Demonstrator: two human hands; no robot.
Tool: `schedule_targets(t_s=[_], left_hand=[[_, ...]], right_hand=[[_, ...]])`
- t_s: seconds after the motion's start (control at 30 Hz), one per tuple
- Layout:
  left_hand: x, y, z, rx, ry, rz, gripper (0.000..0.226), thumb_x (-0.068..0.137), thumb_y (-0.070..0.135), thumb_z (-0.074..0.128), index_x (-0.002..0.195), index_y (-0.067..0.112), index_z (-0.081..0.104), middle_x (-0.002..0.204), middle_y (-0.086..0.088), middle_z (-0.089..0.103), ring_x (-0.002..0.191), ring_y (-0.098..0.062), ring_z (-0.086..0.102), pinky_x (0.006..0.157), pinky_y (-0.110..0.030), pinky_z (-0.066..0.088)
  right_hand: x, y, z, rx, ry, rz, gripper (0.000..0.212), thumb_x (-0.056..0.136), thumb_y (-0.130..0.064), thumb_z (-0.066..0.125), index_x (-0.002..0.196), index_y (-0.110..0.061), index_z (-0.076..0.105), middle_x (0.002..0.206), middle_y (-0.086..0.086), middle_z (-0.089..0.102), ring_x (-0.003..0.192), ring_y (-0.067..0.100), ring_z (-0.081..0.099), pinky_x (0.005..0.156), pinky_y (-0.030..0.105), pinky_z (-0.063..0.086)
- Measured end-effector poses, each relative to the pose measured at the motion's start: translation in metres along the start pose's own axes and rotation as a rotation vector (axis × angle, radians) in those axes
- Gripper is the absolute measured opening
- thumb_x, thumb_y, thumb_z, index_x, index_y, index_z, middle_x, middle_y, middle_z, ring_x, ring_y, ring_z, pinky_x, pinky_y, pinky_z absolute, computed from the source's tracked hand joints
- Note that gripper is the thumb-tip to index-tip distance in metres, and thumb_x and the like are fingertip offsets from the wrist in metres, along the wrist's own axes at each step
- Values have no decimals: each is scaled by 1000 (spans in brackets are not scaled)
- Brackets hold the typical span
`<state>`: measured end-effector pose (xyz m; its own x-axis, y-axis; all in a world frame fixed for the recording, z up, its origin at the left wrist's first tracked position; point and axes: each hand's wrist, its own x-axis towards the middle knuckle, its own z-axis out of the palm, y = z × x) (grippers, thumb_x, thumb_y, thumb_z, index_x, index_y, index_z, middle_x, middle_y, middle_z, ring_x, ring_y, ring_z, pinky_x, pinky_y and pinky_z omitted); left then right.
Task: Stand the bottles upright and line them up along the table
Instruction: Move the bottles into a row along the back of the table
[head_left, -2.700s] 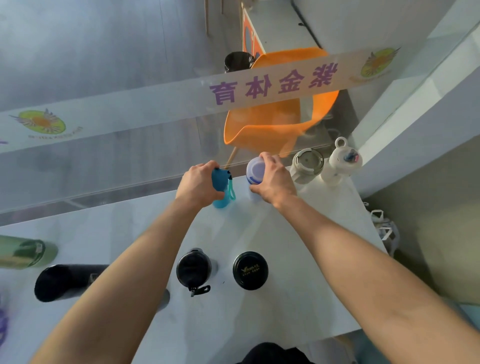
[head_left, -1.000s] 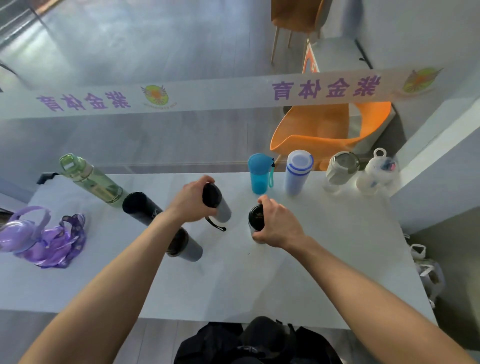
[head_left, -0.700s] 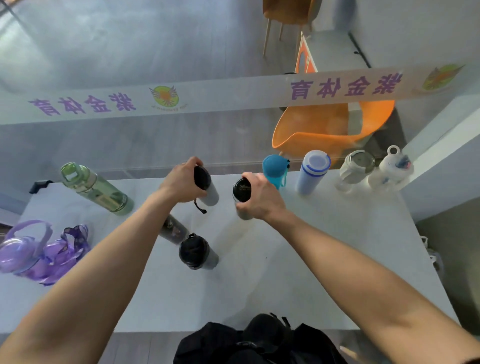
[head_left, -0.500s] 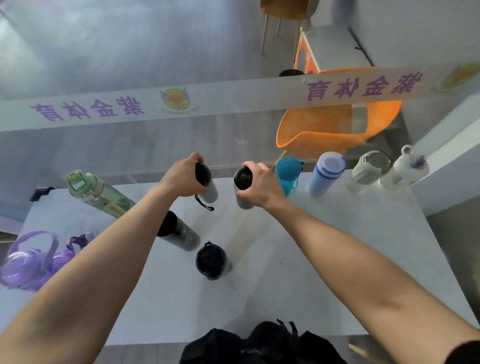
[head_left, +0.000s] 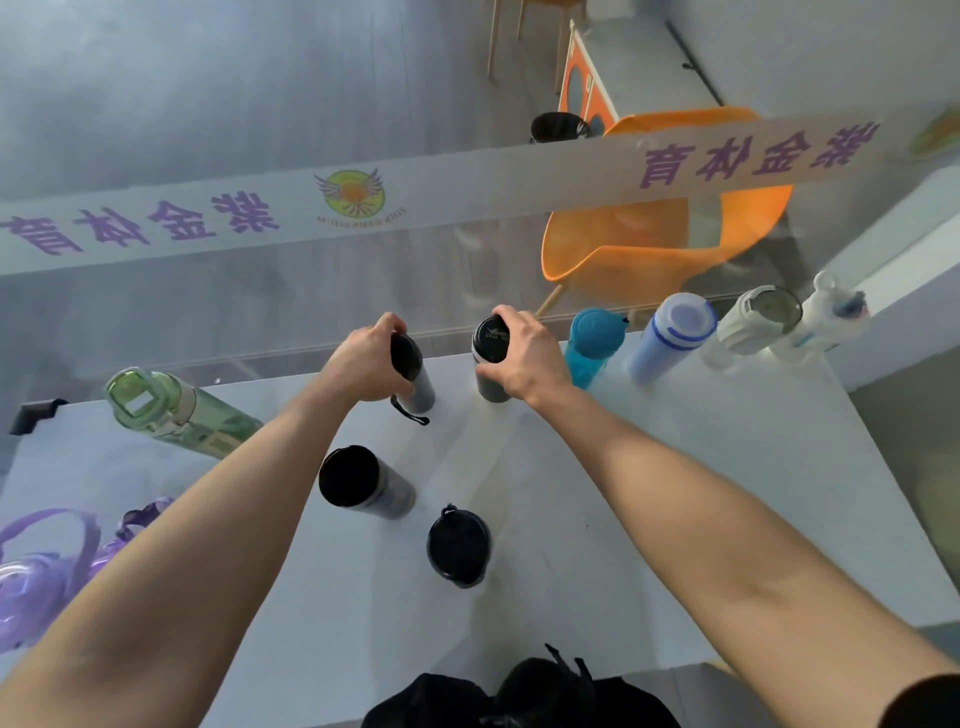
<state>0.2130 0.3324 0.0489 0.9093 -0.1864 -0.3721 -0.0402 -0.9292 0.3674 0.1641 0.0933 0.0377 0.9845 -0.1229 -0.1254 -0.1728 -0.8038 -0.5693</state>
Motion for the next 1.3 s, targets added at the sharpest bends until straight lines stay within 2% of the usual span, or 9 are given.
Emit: schedule_targets(t_s=[0.17,0.3,0.5,0.7,0.9,1.03,1.2,1.3], left_hand=[[7,-3,-1,0,-16,23,84,71,24,93,141,26,47,117,-5,59,103,-30,59,73,-38,54],[9,-2,1,1,-15,37,85,71,28,93,142,28,47,118,-5,60,104,-29,58,74,-38,55],[15,14,6,-11,-28,75,85,71,31,94,141,28,48,118,-3,61,104,-28,59,73,-37,52],[20,29,7,13,-44,86,84,71,27,93,142,29,48,119,-4,60,102,-31,63,75,-41,59],[21,32,7,29,-58,97,85,69,26,92,142,30,48,119,-4,61,104,-32,62,72,-40,59],[23,31,6,48,-62,114,83,68,27,91,140,32,49,117,-4,62,103,-30,61,69,-37,56],[23,31,3,79,-74,118,80,68,26,89,137,35,50,117,-4,61,99,-30,64,69,-40,64],[24,31,3,85,-76,128,82,69,25,90,140,33,49,120,-5,61,104,-30,61,69,-37,58]], right_hand=[[5,2,-6,-49,-44,4,83,77,-37,91,149,-28,50,136,7,58,122,32,63,106,40,53],[8,7,-11,-50,-26,47,84,75,-34,92,149,-26,53,136,9,59,123,35,64,108,44,54],[9,9,-15,-58,-28,67,82,75,-36,93,146,-26,54,136,9,62,123,34,64,107,43,55],[10,9,-13,-57,-33,88,85,75,-34,95,148,-27,53,139,8,62,126,34,63,109,45,55],[10,10,-12,-56,-19,94,85,74,-35,97,147,-27,54,138,8,63,127,34,63,108,45,56],[8,4,-8,-58,40,100,82,72,-38,97,143,-26,57,131,8,66,121,32,65,102,41,57],[5,0,-6,-51,62,117,80,72,-39,97,141,-25,58,128,7,66,119,31,65,100,39,56],[2,2,-7,-50,57,117,81,74,-41,95,143,-26,56,131,7,66,121,31,65,101,40,56]])
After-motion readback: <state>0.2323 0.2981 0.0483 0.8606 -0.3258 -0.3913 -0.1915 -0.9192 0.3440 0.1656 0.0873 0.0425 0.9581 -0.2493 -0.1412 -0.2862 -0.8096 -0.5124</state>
